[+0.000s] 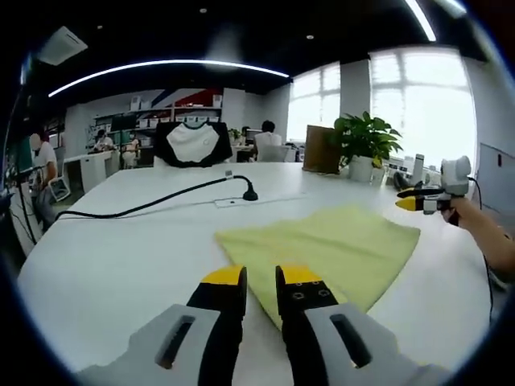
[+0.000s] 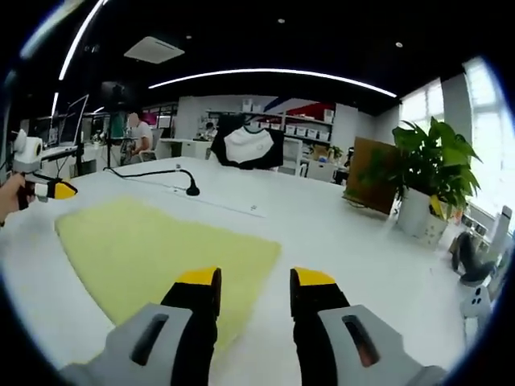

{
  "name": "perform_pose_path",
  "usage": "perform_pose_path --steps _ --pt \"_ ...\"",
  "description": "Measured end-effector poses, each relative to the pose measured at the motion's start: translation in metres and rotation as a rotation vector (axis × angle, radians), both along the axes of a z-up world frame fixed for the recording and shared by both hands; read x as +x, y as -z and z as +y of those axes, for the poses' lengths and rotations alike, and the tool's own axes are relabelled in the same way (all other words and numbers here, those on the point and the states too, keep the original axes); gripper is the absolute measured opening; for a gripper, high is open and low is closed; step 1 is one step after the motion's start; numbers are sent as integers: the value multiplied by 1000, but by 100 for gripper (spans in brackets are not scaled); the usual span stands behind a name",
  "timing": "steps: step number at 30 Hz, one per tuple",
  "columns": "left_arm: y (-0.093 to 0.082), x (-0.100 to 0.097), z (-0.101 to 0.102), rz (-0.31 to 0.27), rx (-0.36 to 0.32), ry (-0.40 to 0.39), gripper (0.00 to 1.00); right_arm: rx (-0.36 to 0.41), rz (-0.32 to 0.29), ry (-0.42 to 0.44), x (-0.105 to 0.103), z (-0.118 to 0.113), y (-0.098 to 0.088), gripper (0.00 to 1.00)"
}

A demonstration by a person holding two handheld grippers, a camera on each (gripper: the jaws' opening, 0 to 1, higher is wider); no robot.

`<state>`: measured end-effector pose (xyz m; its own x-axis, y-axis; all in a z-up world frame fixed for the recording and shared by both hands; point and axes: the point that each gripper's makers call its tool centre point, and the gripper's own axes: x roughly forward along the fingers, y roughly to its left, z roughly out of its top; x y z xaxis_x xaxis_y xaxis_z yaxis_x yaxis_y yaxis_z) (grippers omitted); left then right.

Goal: Fold the garment on the visible template until the final outline fits inside the template.

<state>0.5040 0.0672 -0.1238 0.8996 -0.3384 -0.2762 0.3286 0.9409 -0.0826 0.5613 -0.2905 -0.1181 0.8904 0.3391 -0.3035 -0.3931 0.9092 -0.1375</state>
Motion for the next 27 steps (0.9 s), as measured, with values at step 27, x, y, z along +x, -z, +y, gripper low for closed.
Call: perform_pose_path --steps 27 --pt "35 -43 -9 89 -73 -37 15 81 110 24 -53 1 40 30"
